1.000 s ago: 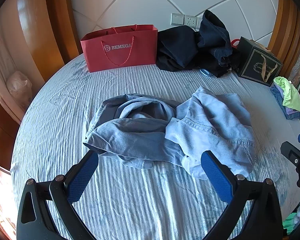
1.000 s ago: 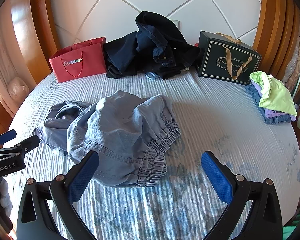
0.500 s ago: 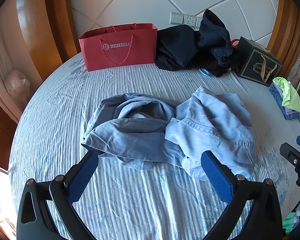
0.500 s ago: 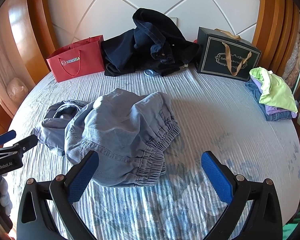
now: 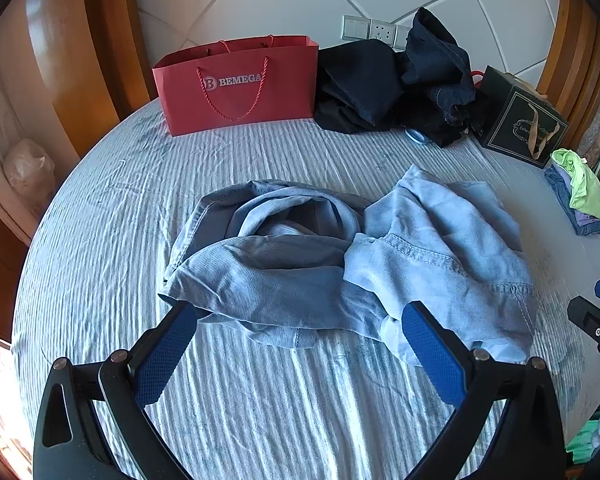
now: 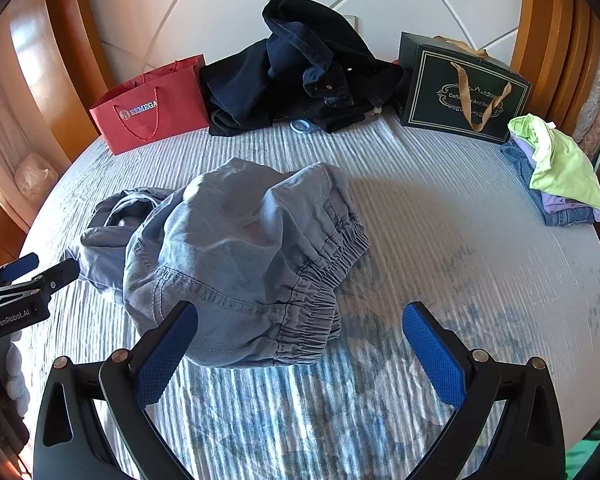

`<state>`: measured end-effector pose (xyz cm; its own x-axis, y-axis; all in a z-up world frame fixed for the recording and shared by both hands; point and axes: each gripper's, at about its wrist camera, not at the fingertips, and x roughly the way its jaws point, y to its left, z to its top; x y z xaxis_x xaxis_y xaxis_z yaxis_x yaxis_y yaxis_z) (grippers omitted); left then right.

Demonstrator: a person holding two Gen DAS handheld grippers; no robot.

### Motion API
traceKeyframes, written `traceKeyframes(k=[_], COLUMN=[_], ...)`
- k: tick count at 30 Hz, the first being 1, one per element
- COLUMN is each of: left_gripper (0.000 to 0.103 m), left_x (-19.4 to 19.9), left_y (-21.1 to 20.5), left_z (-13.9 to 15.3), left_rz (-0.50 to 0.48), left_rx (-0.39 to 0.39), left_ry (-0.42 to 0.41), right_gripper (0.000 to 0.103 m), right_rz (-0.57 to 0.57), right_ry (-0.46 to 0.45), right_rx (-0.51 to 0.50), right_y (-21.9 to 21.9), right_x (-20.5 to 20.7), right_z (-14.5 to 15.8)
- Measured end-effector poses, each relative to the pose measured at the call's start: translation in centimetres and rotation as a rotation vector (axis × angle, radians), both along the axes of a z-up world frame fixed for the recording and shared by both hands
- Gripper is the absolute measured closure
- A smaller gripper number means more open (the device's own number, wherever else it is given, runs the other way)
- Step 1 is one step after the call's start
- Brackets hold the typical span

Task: Fold clothes
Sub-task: 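Grasp the shirt with the left gripper while the right gripper grasps the jeans cuff and lifts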

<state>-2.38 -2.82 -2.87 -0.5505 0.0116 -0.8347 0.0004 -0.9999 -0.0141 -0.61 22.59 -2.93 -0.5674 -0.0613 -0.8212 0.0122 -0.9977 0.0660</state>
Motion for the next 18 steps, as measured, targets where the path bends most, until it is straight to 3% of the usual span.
traceKeyframes(k=[6,10,12,14,18], left_gripper=[0.005,0.01,0.016,0.033,0.034], left_x=[-2.0,-3.4,-3.9,-4.5,-5.4], left_y=[-2.0,-3.6,-3.7,-3.9,-3.9], left_z=[-3.0,-5.4,-6.6,-7.8,-9.3], left_rz=[0.013,0.026,0.019,0.014,0.009], left_rx=[-0.027,-0.03,-0.029,-0.014,0.0], left_ry=[-0.034,-0.076,-0.096,-0.124,-0.145], right_gripper=[0.001,0.012,0.015,0.015,0.015], right_rz=[0.003,0.013,0.012,0.011,0.002], right_ry=[-0.054,-0.109,-0.136,-0.16,-0.203], right_rx=[-0.046,-0.083,-0.099,-0.113,-0.105], right_y=[0.7,0.8,0.8,0.9,0.8], right_x=[-0.6,-1.2,-1.7,-2.1,-3.3], right_z=[-1.9,-3.8,-4.9,-5.9,-8.0])
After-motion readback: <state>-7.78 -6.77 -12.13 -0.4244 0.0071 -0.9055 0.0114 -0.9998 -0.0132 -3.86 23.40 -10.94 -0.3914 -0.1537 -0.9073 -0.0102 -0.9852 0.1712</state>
